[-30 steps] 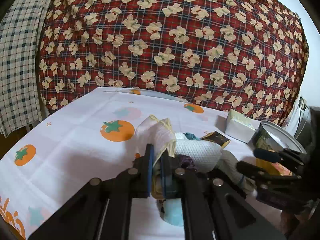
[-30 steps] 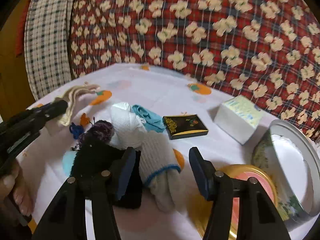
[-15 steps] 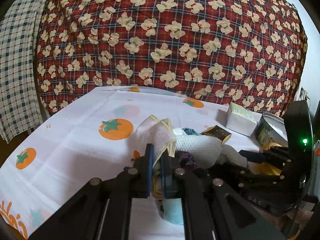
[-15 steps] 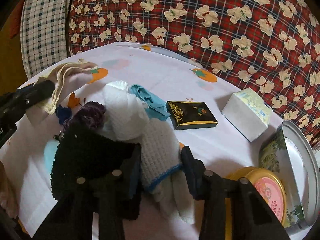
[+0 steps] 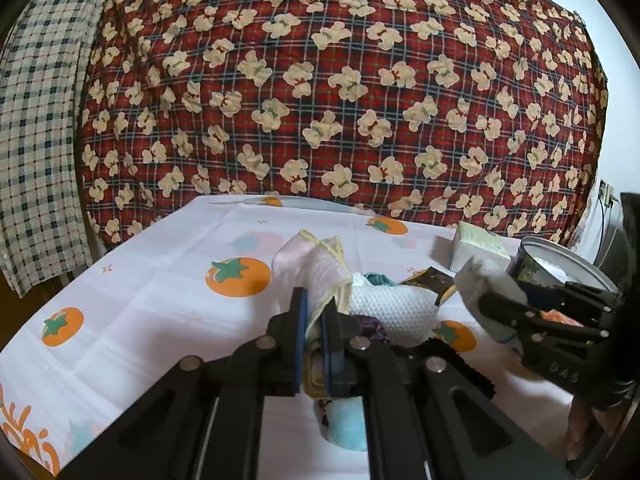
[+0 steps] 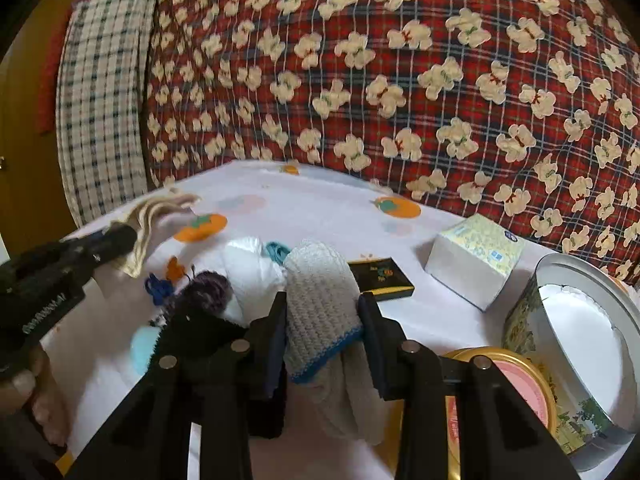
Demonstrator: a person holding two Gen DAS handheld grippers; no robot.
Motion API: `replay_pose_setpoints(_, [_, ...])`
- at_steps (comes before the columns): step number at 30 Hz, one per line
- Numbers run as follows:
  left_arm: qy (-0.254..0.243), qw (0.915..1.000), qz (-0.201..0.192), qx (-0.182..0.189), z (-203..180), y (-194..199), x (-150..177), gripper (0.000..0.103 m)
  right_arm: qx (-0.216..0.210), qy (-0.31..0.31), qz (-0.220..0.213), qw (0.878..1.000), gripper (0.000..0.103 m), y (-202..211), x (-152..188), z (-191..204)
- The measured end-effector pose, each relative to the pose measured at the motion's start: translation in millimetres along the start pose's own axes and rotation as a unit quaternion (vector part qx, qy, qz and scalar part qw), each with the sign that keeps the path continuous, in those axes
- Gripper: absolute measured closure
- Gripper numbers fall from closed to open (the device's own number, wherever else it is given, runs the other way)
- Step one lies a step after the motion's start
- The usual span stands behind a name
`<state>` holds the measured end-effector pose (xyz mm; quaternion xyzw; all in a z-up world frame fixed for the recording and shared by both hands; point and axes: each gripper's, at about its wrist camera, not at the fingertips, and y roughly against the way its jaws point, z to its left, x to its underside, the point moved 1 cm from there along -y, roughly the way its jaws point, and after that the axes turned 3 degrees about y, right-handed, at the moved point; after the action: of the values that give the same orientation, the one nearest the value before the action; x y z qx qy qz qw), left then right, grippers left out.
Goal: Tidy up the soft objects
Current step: 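Grasp the white knit glove with the right gripper while the left gripper holds the beige cloth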
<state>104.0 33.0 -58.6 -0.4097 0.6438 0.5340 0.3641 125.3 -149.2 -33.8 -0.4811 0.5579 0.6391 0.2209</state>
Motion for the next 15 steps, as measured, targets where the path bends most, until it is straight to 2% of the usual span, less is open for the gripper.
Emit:
replay_pose_setpoints(11, [-0.002, 0.9995, -0.030, -0.005, -0.8, 10.2, 1.5, 0.099, -0.011, -0.023, -0.064, 0.998, 0.066, 22.8, 2.8, -7.3])
replay_pose_setpoints(15, [-0.002, 0.9994, -0.034, -0.004, -0.7, 11.3, 1.4, 0.099, -0.009, -0.024, -0.072, 0.997, 0.066, 25.4, 3.2, -7.7])
